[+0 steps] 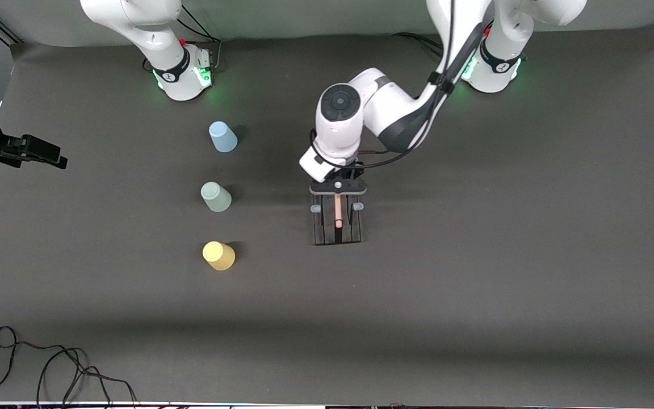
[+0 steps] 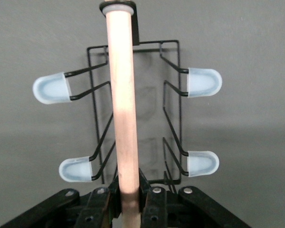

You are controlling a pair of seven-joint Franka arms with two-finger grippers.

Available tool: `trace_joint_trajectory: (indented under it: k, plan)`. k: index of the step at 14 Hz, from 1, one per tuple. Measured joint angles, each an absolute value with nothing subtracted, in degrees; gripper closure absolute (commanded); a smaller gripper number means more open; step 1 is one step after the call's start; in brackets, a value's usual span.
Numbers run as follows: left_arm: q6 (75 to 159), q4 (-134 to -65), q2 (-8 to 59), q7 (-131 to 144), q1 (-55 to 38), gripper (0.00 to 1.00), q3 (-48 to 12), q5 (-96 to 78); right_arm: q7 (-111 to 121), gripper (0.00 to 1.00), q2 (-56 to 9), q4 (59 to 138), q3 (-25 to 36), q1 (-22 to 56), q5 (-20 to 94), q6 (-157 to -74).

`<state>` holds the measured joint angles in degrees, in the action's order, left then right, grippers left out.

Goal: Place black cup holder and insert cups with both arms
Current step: 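Carry the rack with the left gripper to the table middle, then release the rack and lift the left gripper while the right gripper grasps the green cup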

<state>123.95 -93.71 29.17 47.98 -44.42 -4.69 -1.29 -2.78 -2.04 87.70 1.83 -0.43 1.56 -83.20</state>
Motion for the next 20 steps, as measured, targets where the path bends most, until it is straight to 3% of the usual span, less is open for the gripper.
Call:
trace_joint_trajectory:
  k: [1, 3, 6, 7, 12, 20]
  plan:
    - [123.98, -93.19, 29.81, 47.98, -44.69, 1.00, -4.66, -1.29, -2.78, 0.00, -2.04, 87.70, 1.83, -0.44, 1.56, -83.20]
    - [123.98, -92.41, 30.23, 47.98, -44.73, 0.67, -4.58, -1.29, -2.78, 0.00, -2.04, 87.70, 1.83, -0.43, 1.56, -83.18]
    - [123.97, -91.76, 30.21, 47.97, -44.73, 0.06, -4.40, -1.17, -2.78, 0.00, -1.83, 88.77, 1.74, -0.39, 1.56, -83.05]
    - [123.96, -91.52, 30.20, 47.96, -44.73, 0.01, -4.38, -1.14, -2.78, 0.00, -1.35, 90.25, 1.68, -0.32, 1.56, -83.60]
    - [121.64, -87.74, 28.53, 47.96, -42.92, 0.00, -2.98, -1.06, -3.13, 0.00, 5.92, 107.87, 1.24, 2.40, 2.04, -97.77]
    - [99.18, -88.42, 12.62, 34.06, -27.01, 0.00, -1.16, 0.19, -14.51, 0.00, 6.34, 129.56, 1.03, 12.60, 6.59, -122.11]
